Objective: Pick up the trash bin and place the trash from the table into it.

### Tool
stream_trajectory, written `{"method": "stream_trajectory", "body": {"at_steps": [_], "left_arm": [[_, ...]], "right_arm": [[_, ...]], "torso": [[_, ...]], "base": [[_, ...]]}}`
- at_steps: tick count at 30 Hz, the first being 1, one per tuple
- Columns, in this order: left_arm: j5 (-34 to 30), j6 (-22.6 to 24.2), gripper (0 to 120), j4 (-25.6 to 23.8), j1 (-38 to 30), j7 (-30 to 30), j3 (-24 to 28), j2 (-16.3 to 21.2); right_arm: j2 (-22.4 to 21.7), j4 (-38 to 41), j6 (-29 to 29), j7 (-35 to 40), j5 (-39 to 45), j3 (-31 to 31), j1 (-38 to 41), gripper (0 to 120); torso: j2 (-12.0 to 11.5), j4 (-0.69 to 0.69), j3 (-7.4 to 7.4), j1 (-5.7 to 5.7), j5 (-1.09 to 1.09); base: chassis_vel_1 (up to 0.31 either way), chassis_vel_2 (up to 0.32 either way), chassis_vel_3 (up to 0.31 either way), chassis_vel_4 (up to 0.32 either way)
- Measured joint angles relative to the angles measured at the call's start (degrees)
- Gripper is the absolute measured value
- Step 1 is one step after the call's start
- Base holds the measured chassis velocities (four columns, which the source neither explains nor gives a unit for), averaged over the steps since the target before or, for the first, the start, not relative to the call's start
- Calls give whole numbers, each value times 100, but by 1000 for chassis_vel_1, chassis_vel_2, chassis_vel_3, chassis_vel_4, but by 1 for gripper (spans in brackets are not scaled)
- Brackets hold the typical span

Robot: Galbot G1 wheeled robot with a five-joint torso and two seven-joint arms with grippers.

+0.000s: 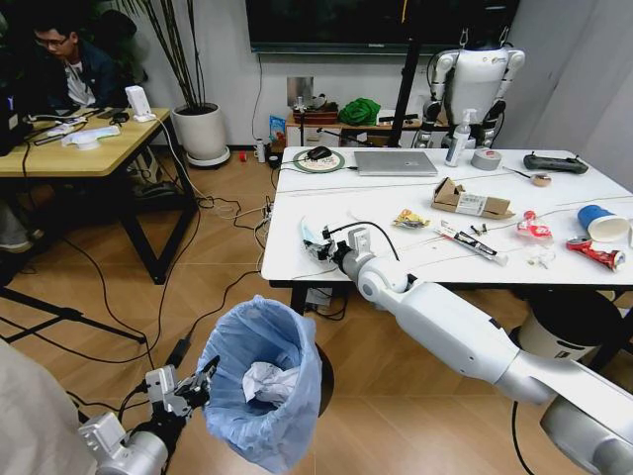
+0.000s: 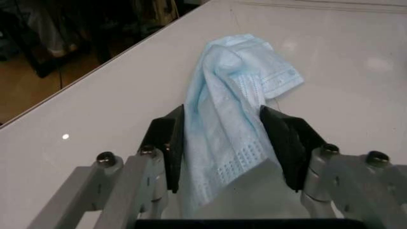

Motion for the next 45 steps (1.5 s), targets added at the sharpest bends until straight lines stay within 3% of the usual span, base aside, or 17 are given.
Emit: {"method": "stream_trajectory", "body": {"at_steps": [7,9,11,12,19,22,24,30,32,33,37,45], "left_arm": [[15,-3,0,9,-7,1,30,-17],[18,-3,0,17,-29,3,54,-21],[18,-3,0,17,-31,3,56,-21],[20,-3,0,18,-44,4,74,-22],[36,-3,0,22,-82,1,196,-29],[52,-5,0,-13,-71,-8,313,-55],[2,-5,0,-3,-155,-44,385,6],[-254,17,0,64,-450,-175,501,201],[-353,28,0,142,-590,-204,597,274],[-353,28,0,142,-590,-204,597,274],[-376,37,0,217,-648,-196,704,301],[-669,169,0,123,-696,-492,750,272]], "right_arm": [[-75,53,-1,-27,26,-5,45,20],[-118,102,0,-37,55,-6,61,9],[-121,106,0,-38,58,-6,62,9],[-148,137,4,-53,83,-5,76,0],[-424,428,152,-222,270,179,-2,0],[-872,1265,387,-443,583,355,-170,0],[-1232,2163,580,-799,808,424,-239,0],[-1994,3227,869,-1774,1083,583,-517,0],[-2521,3597,1010,-2481,942,677,-815,0],[-2521,3597,1010,-2481,942,677,-815,0],[-3205,3916,1139,-3671,416,972,-1359,0],[-3643,4330,1178,-4673,-406,1218,-1727,0]], "torso": [[0,0,0,0,0],[0,-1,0,0,0],[0,-1,0,0,0],[0,0,0,0,0],[0,1,0,0,0],[0,-4,0,0,2],[1,0,-1,0,1],[1,1,-2,-1,0],[1,-3,-1,0,2],[1,-3,-1,0,2],[1,-3,-1,0,3],[1,-1,-1,-1,2]], "base": [[0,0,0,0],[0,0,0,0],[0,0,0,0],[0,0,0,0],[0,0,0,0],[0,0,0,0],[0,0,0,0],[0,0,0,0],[0,0,0,0],[0,0,0,0],[0,0,0,0],[0,0,0,0]]}}
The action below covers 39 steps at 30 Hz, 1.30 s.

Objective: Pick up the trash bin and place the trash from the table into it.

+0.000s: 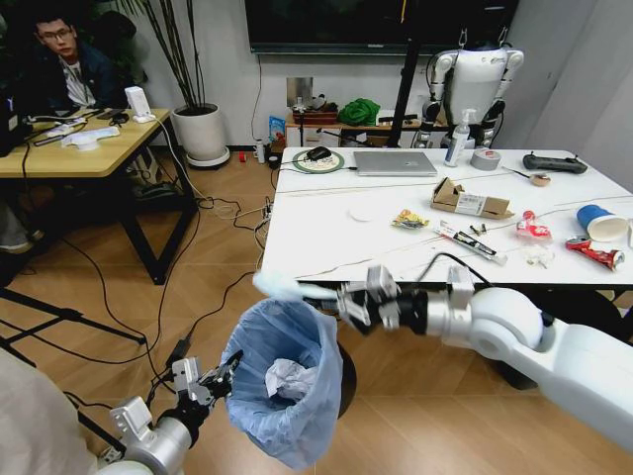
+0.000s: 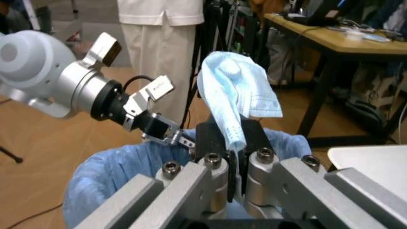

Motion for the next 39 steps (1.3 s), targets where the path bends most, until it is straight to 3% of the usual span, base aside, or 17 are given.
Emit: {"method": "stream_trajectory", "body": {"at_steps": [6,13,21,37,39], "left_arm": [[-172,125,0,-84,-99,-204,236,139],[-597,142,0,-2,-733,-369,495,405],[-733,160,0,135,-1069,-458,720,460],[-674,210,0,91,-928,-553,721,321],[-654,224,0,74,-887,-578,708,304]], "right_arm": [[143,3,-43,74,-38,-286,308,0],[364,-208,-45,114,-251,-520,409,0],[243,-298,-18,103,-297,-507,429,0],[149,-227,-9,90,-298,-399,307,53],[135,-217,-7,82,-293,-370,284,65]], "torso": [[0,2,1,0,0],[-1,1,1,1,-1],[-1,0,1,2,-3],[-2,1,1,1,-2],[-1,1,1,1,-2]], "base": [[0,0,0,0],[0,0,0,0],[0,0,0,0],[0,0,0,0],[0,0,0,0]]}}
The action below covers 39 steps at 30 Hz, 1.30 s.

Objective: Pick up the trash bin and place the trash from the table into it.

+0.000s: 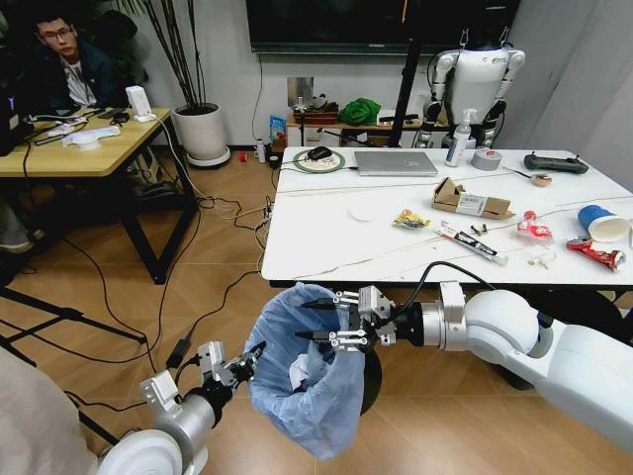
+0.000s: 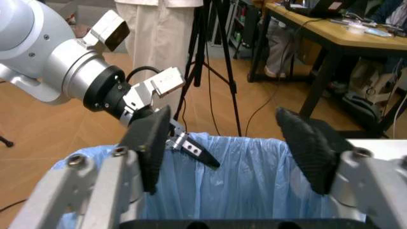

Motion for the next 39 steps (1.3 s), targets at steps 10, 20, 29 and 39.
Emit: {"method": "stream_trajectory", "body": {"at_steps": [10,20,29,39], "left_arm": [[48,126,0,-267,429,-154,-278,154],[-324,168,0,-374,506,-239,-506,785],[-483,208,0,-417,604,-266,-718,994],[-257,257,0,-499,776,-253,-857,697]], "right_arm": [[403,-390,97,589,626,804,-227,99],[1365,-1209,-281,2187,851,1012,30,100],[2216,-2434,-914,3619,609,516,730,100],[2821,-4273,-1169,3598,-81,-85,1889,100]], "torso": [[0,0,-1,0,0],[0,0,0,0,-1],[0,1,1,0,-2],[0,-1,0,0,-3]], "base": [[0,0,0,0],[0,0,0,0],[0,0,0,0],[0,0,0,0]]}}
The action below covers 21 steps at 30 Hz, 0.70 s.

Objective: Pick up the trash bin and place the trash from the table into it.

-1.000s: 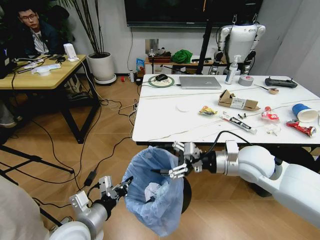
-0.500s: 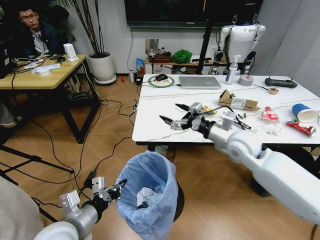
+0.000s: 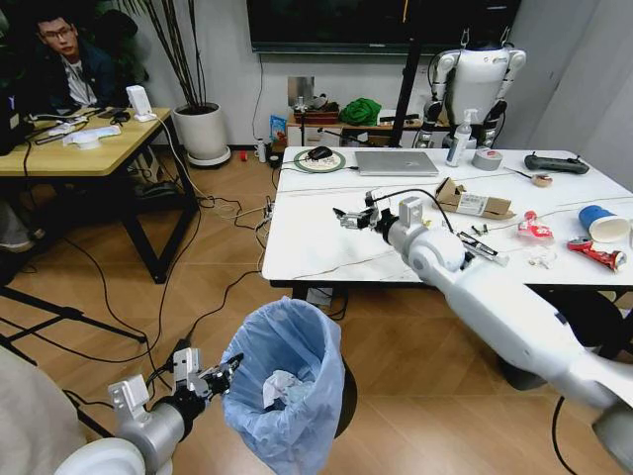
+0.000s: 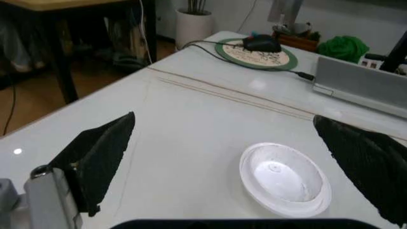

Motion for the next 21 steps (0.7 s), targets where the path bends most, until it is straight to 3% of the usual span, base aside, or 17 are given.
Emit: {"method": "stream_trajectory", "body": {"at_steps": [8,21], "left_arm": [[25,5,0,-5,11,12,-122,-105],[62,10,0,61,-54,32,-65,-156]], "right_arm": [[680,-1156,61,-466,-298,-374,401,100],[809,-2116,81,-910,-383,-417,604,100]], "torso": [[0,2,1,0,1],[1,0,0,0,2]], "base": [[0,0,0,0],[0,0,0,0]]}}
